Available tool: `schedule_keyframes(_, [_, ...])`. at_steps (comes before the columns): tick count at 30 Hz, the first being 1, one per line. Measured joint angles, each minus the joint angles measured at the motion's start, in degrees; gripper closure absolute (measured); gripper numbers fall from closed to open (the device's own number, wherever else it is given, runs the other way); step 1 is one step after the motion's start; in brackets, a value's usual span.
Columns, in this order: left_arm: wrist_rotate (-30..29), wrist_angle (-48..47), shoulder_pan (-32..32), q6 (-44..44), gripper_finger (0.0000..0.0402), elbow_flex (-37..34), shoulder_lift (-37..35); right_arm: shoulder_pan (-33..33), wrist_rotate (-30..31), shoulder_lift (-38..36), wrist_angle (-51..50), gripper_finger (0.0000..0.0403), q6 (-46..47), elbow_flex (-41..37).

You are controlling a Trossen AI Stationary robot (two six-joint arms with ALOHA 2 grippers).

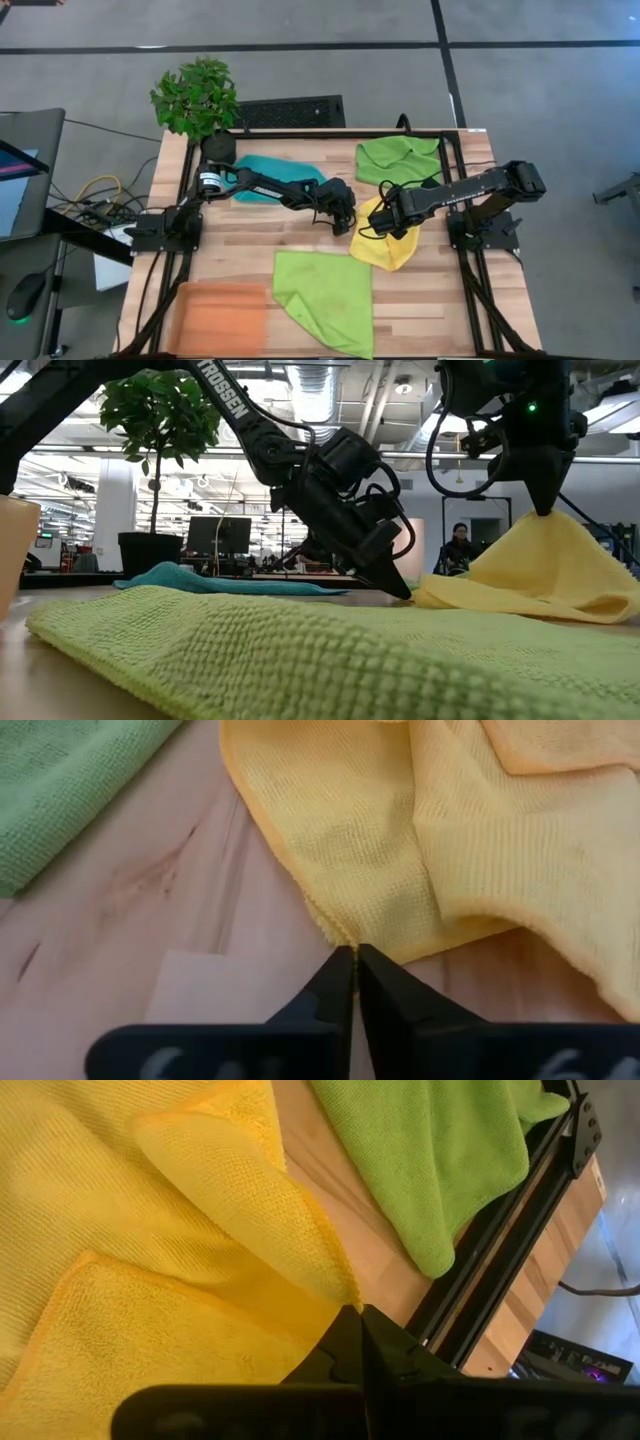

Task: Fold microfiber towels
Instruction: Fold the yellow towel

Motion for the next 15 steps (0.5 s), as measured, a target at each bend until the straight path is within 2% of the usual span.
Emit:
schedule_keyframes(6, [-0.7,-3.3,0.4,0.2,0.0400,-0.1,-1.4,0.0,0.0,0.0,-0.2,0.0396,0.0,0.0])
schedule_keyframes(12, [-8.2,-9.9,0.7,3.6,0.0401,-0.1,-5.8,0.0,0.5,0.0,-1.2,0.0396,0.0,0.0])
schedule_keyframes(15, [-9.7,-12.5,0.7,5.4,0.0401,-0.1,-8.6,0.0,1.7,0.0,-1.2,0.0396,0.0,0.0])
